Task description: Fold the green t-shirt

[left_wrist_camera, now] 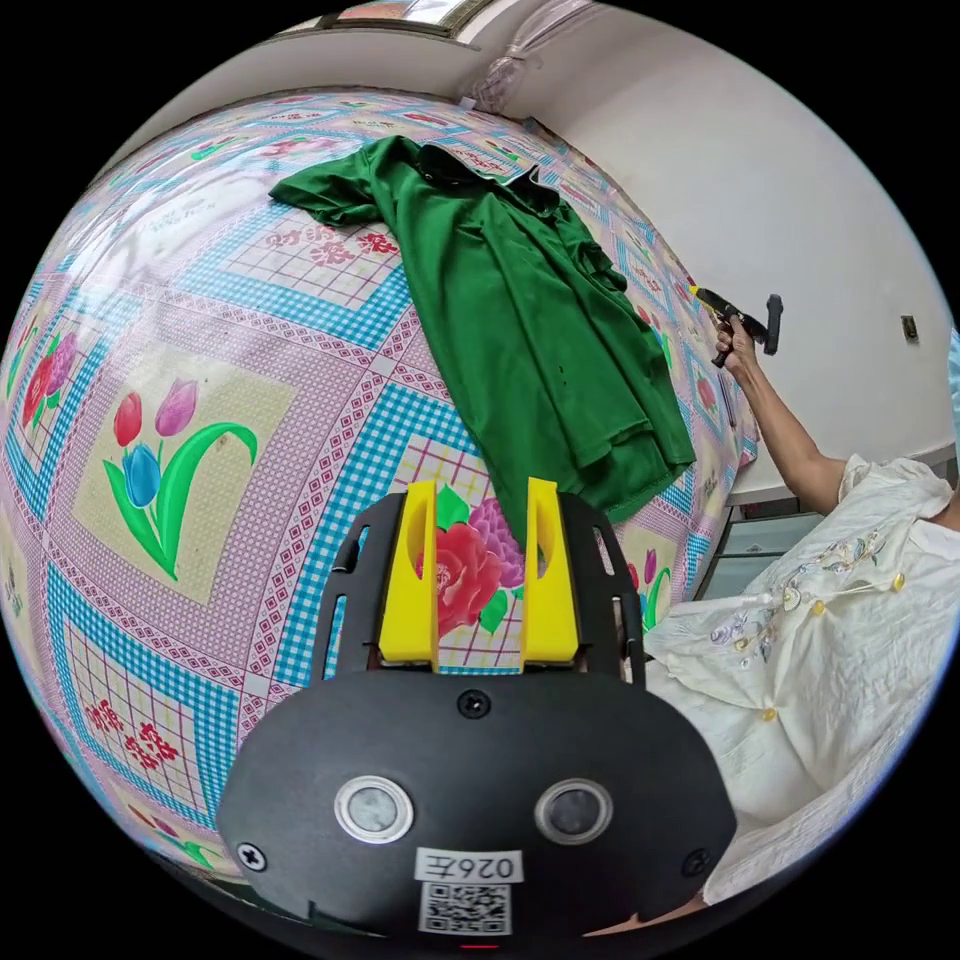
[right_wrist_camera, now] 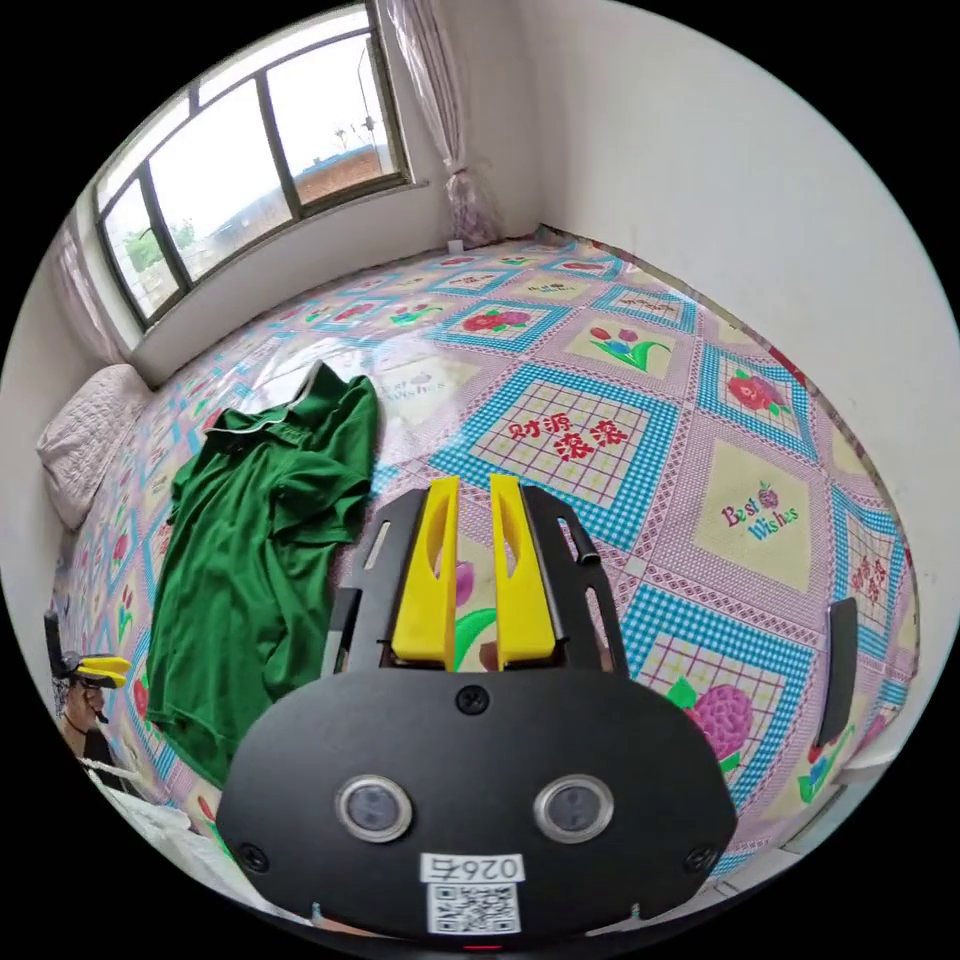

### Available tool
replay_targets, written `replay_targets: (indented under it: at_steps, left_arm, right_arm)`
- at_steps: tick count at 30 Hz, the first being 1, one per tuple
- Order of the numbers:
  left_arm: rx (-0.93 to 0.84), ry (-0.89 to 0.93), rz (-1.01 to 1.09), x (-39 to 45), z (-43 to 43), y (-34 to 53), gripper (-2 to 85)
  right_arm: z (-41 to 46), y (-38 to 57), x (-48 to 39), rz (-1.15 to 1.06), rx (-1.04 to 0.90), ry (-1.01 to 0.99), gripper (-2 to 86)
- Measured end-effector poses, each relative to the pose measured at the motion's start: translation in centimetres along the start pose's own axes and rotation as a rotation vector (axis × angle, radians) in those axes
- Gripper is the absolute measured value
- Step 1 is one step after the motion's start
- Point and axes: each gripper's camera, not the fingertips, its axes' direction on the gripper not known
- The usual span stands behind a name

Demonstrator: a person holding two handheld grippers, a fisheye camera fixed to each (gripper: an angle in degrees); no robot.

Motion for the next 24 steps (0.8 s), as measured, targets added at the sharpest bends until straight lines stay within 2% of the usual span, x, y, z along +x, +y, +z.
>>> replay_targets:
  at_steps: [4,8,9,10,12,13,15,17,19,20,22,24]
  left_arm:
    - [0.0,0.031,-0.018,1.0,2.1,-0.1,13.4]
    - [-0.009,0.031,0.004,2.2,3.1,-0.9,13.7]
    - [-0.018,0.025,0.016,2.6,3.5,-1.1,13.9]
    - [-0.034,0.016,0.03,3.0,3.9,-1.4,13.9]
    - [-0.046,0.006,0.044,3.5,4.1,-1.8,14.1]
    - [-0.059,0.001,0.049,3.7,4.0,-1.9,14.3]
    - [-0.071,-0.005,0.055,3.7,3.7,-1.8,14.6]
    - [-0.075,-0.009,0.044,3.4,3.3,-1.4,15.0]
    - [-0.065,-0.003,0.02,3.1,2.8,-0.7,15.3]
    - [-0.063,-0.002,0.015,3.1,2.6,-0.4,15.4]
    - [-0.061,-0.013,0.016,3.4,2.5,0.5,15.5]
    - [-0.059,-0.007,0.021,3.9,2.7,1.1,15.3]
  right_arm:
    - [3.7,0.0,-7.4,-0.194,-0.056,-0.062,7.9]
    - [8.6,-2.0,-11.0,-0.226,-0.114,-0.026,8.7]
    - [10.4,-2.9,-11.4,-0.215,-0.151,-0.035,8.1]
    - [12.2,-3.6,-11.9,-0.234,-0.226,-0.044,3.1]
    - [13.2,-4.5,-12.3,-0.29,-0.283,0.046,-0.4]
    - [11.8,-5.1,-11.2,-0.27,-0.21,0.151,-0.9]
    - [9.0,-6.5,-7.2,-0.173,-0.11,0.233,-1.3]
    - [7.1,-7.9,-0.8,-0.021,-0.106,0.276,-1.4]
    - [3.5,-7.8,7.7,0.235,-0.088,0.152,-1.4]
    - [2.1,-7.3,8.8,0.273,-0.046,0.119,-1.4]
    - [-3.8,-3.7,9.4,0.269,0.152,0.028,-0.8]
    - [-6.3,-0.9,7.9,0.201,0.196,-0.012,0.8]
